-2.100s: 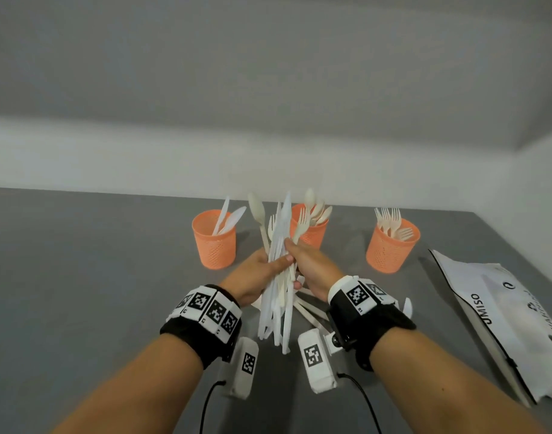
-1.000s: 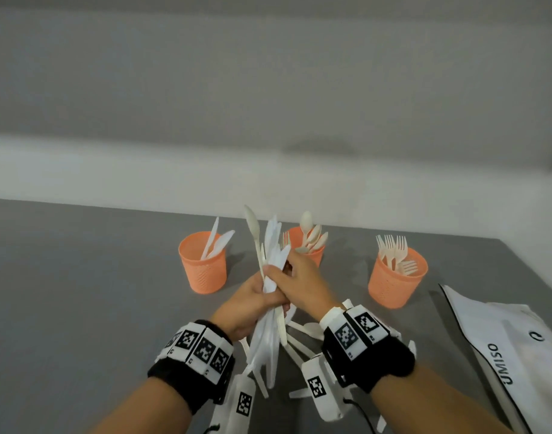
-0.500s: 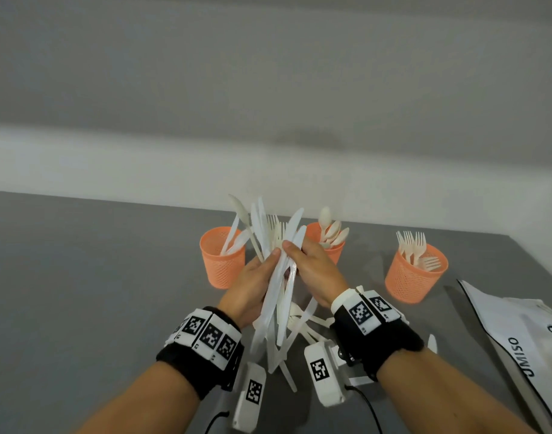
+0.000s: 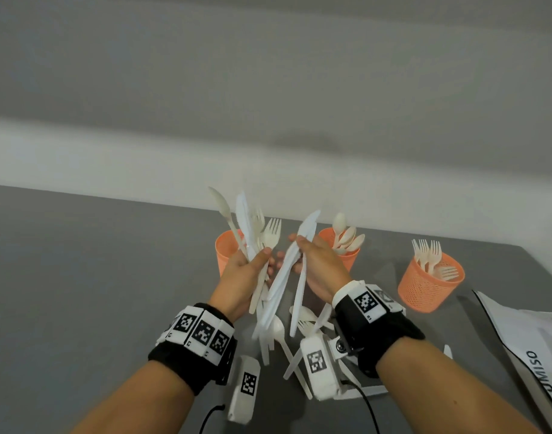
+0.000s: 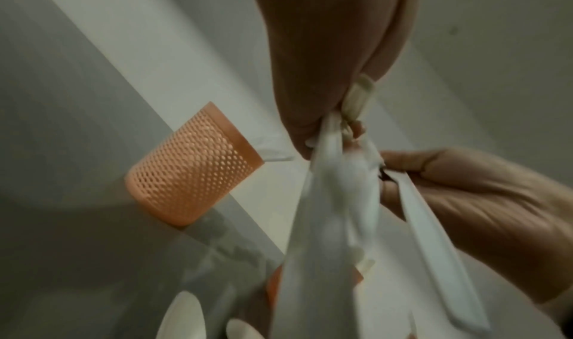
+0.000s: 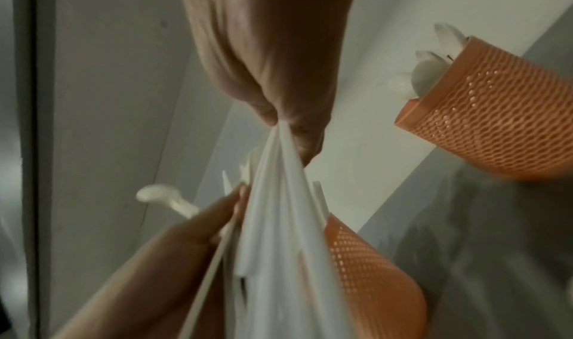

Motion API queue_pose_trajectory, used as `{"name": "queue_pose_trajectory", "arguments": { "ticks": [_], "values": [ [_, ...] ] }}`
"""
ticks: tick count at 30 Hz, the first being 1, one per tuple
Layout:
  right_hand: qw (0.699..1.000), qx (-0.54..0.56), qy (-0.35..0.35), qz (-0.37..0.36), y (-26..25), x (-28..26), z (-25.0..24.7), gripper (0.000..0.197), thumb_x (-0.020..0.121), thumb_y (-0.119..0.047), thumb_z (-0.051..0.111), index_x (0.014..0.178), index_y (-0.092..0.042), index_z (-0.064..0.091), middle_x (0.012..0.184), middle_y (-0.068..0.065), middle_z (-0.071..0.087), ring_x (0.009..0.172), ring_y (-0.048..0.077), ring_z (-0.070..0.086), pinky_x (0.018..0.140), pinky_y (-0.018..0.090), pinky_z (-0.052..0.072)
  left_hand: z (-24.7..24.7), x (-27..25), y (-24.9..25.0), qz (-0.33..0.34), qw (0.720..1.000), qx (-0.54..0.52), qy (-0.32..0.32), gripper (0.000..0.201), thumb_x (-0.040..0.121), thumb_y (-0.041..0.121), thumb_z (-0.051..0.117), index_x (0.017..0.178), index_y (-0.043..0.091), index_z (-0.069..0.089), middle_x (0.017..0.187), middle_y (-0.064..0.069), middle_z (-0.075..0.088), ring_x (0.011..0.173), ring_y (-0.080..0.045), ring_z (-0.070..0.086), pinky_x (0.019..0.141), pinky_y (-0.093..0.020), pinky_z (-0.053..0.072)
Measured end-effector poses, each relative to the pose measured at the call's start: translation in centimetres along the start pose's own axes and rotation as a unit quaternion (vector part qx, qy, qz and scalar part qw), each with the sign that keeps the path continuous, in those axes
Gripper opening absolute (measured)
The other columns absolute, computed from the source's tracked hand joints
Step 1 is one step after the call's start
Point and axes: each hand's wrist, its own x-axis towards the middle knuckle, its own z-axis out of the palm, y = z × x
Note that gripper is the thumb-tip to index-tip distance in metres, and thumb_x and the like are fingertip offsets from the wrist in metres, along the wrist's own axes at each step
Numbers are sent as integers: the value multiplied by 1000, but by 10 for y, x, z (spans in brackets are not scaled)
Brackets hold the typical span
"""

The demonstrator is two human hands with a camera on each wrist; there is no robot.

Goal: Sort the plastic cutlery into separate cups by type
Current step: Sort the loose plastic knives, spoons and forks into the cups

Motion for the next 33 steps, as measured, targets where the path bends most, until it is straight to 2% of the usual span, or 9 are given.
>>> {"name": "queue_pose_trajectory", "arguments": {
  "ticks": [2,6,10,16,19,22,27,29,33],
  "values": [
    [999,52,12,-10,-11,9,3,17,100,-16,35,102,-4,47,77,10,57,70,25,62,76,42,54,-15,4,4,-7,999,-23,28,14,96,15,48,101,2,52,63,-3,54,52,-13,48,49,-22,44],
    [987,107,49,-113,-33,34,20,19,102,-20,29,93,-16,45,71,7,50,58,17,54,64,32,53,-41,3,14,-15,998,-8,65,29,96,19,47,70,8,51,55,-1,47,48,-11,41,47,-20,39],
    [964,90,100,-229,-37,56,51,20,102,-21,25,94,-22,43,70,1,48,58,11,54,66,23,50,-56,-2,15,-9,999,5,47,24,95,20,49,74,9,51,55,2,43,43,-7,38,44,-19,35],
    [966,-78,80,-234,6,82,81,18,101,-21,28,109,-13,42,82,-2,53,82,13,60,94,32,44,-74,-5,16,-13,999,30,9,14,87,10,59,80,13,47,52,7,36,42,-7,32,43,-19,30],
    [966,-199,25,-165,24,93,76,22,99,-17,36,118,-9,45,113,1,56,117,24,52,105,35,37,-79,-6,17,0,999,44,-8,22,94,16,51,73,11,44,53,5,40,42,-7,33,43,-19,31],
    [949,-255,24,-183,21,93,71,43,94,-12,48,135,-13,35,137,8,40,130,18,37,101,23,32,-80,-5,19,7,998,59,-18,24,95,19,47,76,5,51,58,3,53,42,-9,36,44,-20,33],
    [858,-319,77,-395,-5,72,80,31,86,-7,59,116,-8,55,108,4,48,95,9,51,84,10,38,-78,-1,17,20,998,57,4,20,93,16,53,75,10,59,60,-2,56,40,-9,42,42,-19,36],
    [882,-308,21,-355,-12,58,89,10,85,-13,64,93,-9,64,81,0,53,66,5,48,65,7,40,-78,2,15,24,997,72,18,19,91,16,56,73,11,58,58,-2,56,40,-10,44,41,-19,36],
    [908,-351,-8,-230,-13,53,95,22,79,-32,70,81,-10,63,53,-6,42,46,4,40,48,8,34,-67,5,10,25,987,156,17,23,92,19,56,69,12,56,54,3,56,38,-7,45,41,-18,37]
  ]
}}
